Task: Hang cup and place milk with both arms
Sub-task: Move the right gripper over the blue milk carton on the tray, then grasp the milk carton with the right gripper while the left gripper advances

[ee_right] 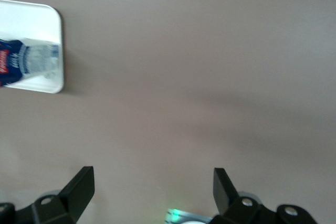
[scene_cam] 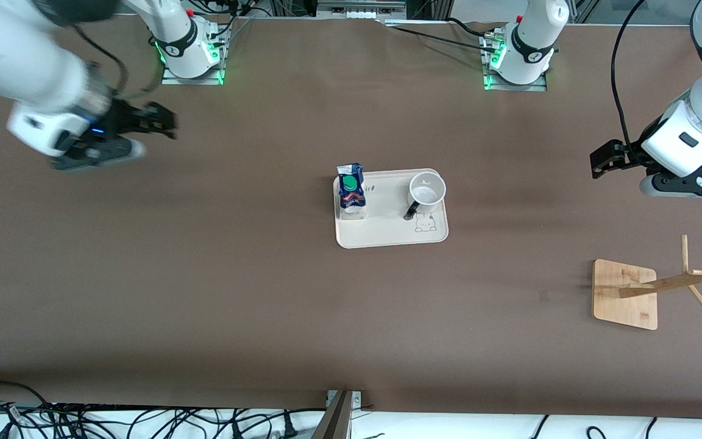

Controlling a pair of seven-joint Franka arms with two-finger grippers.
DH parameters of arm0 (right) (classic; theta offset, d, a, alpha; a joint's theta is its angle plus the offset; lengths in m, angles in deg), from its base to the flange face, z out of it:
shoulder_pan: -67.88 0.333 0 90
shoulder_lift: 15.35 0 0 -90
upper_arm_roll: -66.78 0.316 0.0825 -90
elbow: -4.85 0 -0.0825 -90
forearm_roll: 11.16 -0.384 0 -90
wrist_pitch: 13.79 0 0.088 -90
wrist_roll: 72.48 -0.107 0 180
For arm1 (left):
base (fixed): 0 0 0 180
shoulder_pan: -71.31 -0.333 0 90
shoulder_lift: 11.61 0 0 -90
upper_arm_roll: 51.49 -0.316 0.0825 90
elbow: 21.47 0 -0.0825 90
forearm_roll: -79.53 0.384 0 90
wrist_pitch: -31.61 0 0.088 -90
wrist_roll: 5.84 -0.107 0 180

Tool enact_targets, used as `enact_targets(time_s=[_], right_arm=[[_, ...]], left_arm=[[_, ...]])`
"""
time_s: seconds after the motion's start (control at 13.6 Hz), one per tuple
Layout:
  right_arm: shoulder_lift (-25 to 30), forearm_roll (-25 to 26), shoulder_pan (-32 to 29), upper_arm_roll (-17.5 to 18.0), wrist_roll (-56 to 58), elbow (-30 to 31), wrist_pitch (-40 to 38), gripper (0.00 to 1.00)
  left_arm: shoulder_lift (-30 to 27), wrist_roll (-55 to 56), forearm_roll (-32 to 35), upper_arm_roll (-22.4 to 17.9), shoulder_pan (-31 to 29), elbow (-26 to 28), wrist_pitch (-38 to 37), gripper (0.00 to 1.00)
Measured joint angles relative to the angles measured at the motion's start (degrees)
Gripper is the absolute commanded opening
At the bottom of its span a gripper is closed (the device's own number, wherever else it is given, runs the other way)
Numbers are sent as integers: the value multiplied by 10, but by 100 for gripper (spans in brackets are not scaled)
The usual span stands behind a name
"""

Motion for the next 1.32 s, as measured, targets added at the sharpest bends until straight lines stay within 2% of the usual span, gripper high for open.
enact_targets(time_s=[0.15, 0.29, 0.73, 1.03, 1.25, 1.32], right_arm=[[-38, -29, 57, 2, -78, -1, 67, 100], [-85, -33, 111, 4, -160, -12, 129, 100], [-221, -33, 221, 5, -317, -105, 234, 100], [-261, -7, 262, 4, -359, -113, 260, 100], [-272, 7, 269, 4, -365, -113, 260, 100], [-274, 7, 269, 3, -365, -113, 260, 96]], left_arm=[[2, 1, 0, -1, -2, 0, 1, 100], [4, 1, 0, -2, -4, 0, 2, 100], [12, 1, 0, -3, -10, 0, 2, 100], [13, 0, 0, -2, -9, 0, 9, 100], [21, 0, 0, -3, -12, 0, 47, 100], [24, 0, 0, -3, -15, 0, 55, 100]])
